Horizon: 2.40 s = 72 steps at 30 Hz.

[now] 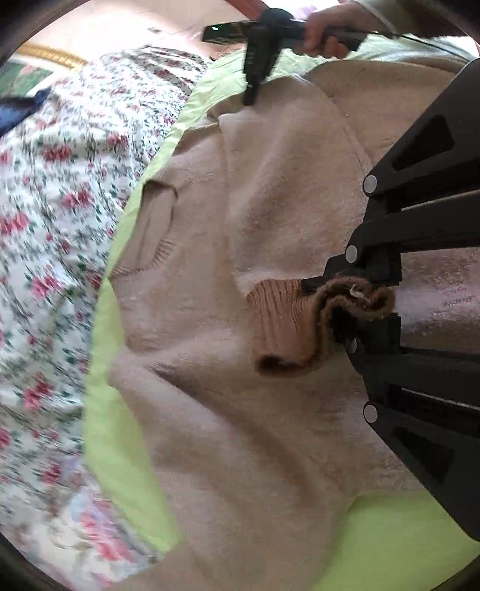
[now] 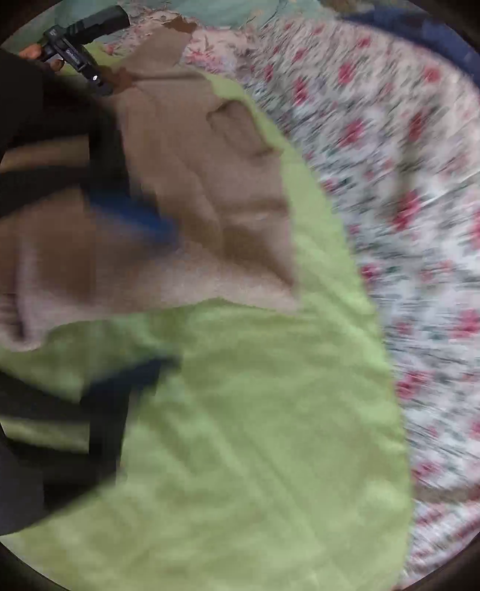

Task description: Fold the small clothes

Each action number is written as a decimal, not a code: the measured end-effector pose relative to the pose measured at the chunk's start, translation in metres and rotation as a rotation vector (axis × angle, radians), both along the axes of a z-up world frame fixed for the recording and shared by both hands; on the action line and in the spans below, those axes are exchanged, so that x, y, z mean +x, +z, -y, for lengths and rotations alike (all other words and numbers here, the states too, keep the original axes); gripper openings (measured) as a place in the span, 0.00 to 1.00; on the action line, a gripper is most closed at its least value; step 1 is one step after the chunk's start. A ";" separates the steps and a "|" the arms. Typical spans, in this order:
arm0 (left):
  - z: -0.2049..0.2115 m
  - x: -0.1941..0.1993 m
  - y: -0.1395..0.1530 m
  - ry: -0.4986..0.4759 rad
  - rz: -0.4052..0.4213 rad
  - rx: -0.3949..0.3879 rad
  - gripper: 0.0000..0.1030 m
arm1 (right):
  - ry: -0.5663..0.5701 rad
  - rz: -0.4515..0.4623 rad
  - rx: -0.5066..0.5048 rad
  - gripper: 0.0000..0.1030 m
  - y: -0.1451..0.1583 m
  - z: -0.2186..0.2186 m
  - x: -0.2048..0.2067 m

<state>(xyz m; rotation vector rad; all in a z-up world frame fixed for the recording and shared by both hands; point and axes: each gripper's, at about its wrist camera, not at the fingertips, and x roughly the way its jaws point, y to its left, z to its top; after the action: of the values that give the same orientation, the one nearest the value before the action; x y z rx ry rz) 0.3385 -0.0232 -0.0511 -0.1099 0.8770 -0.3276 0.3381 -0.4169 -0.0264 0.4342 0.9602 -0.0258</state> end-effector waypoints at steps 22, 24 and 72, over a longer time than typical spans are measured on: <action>-0.046 -0.029 0.008 0.075 0.015 0.061 0.11 | -0.020 0.020 -0.137 0.51 0.009 -0.046 -0.057; -0.069 -0.036 0.016 0.127 0.023 0.064 0.11 | 0.014 0.078 -0.079 0.52 0.024 -0.056 -0.072; 0.113 -0.011 0.060 -0.204 0.162 0.025 0.05 | 0.101 0.121 0.110 0.57 0.028 -0.074 -0.163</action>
<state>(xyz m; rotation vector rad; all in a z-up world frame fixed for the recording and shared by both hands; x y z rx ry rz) 0.3272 -0.1363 0.0085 0.0298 0.7325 -0.5085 0.1755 -0.3430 0.0013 0.4829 0.8658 0.1440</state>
